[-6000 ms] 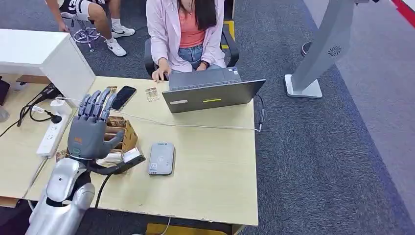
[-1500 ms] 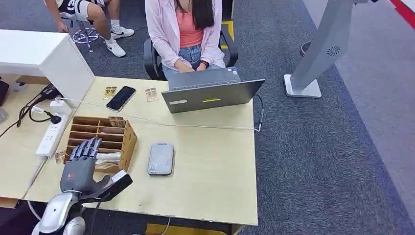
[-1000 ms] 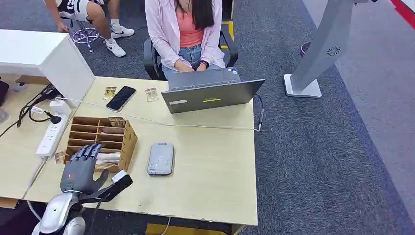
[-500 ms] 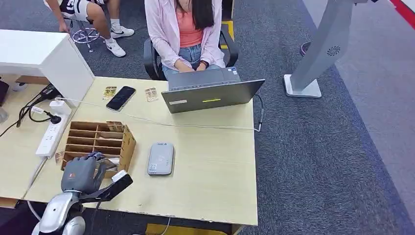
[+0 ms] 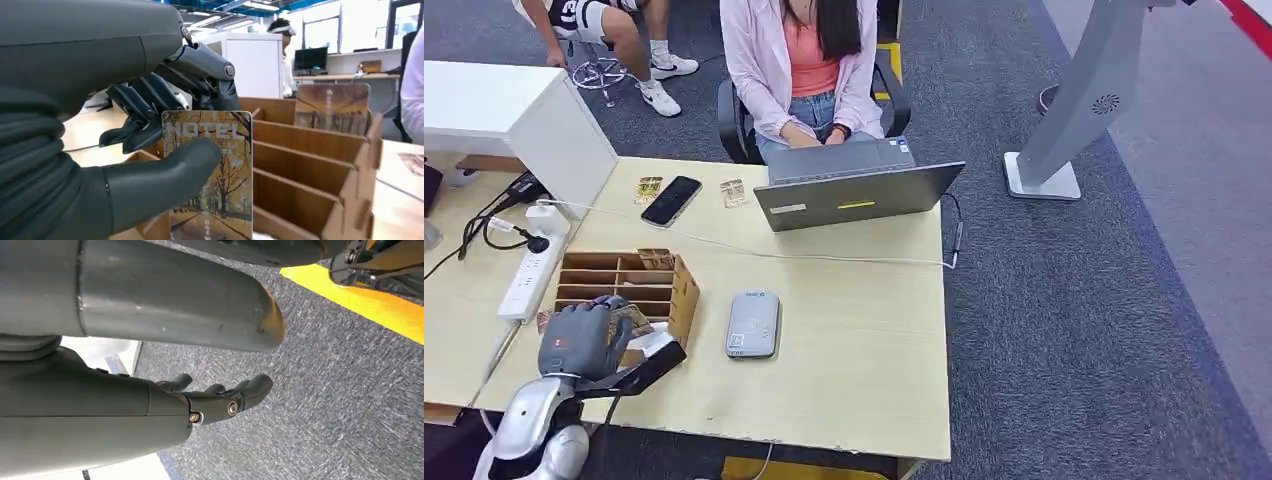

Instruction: Pass the card to the sensor for recognition and then transmit it.

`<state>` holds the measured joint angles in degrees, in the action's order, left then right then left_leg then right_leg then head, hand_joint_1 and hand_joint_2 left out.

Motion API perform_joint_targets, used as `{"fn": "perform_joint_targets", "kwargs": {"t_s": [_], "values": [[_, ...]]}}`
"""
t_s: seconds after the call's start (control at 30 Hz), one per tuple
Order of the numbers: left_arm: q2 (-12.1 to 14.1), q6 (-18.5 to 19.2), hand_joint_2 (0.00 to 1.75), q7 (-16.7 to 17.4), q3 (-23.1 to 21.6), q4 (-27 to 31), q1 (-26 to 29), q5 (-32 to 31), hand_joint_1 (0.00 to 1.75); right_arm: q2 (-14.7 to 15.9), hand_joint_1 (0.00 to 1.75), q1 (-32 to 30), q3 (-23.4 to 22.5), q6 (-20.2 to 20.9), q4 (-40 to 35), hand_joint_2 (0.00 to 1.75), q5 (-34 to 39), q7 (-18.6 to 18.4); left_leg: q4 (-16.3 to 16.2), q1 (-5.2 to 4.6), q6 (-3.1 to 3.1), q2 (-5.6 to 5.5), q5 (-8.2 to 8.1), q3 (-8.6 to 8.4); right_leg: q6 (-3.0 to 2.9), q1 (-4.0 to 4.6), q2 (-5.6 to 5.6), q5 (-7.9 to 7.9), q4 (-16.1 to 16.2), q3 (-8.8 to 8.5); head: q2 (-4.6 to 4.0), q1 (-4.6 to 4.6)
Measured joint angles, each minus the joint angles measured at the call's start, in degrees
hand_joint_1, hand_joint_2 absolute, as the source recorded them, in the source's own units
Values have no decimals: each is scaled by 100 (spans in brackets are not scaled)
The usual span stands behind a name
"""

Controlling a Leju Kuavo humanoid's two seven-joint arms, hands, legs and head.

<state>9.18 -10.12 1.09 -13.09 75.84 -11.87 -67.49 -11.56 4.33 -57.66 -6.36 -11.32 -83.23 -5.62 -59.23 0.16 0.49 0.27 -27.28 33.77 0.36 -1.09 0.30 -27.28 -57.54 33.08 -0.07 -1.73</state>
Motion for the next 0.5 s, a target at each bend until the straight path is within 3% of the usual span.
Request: {"fn": "perform_joint_targets", "kwargs": {"t_s": [0.2, 0.5], "values": [[48, 0, 175, -50, 33, -39, -160, 50, 175, 0, 0, 0, 2, 0, 0, 0, -20, 13, 0, 0, 0, 0, 2, 1, 0, 0, -2, 0, 0, 3, 0, -2], [286, 308, 175, -223, 35, -111, -1371, 487, 175, 0, 0, 23, 22, 13, 0, 0, -68, 74, 0, 1, -3, -7, 19, 4, -6, 1, -8, 11, -2, 2, 0, 4]]}}
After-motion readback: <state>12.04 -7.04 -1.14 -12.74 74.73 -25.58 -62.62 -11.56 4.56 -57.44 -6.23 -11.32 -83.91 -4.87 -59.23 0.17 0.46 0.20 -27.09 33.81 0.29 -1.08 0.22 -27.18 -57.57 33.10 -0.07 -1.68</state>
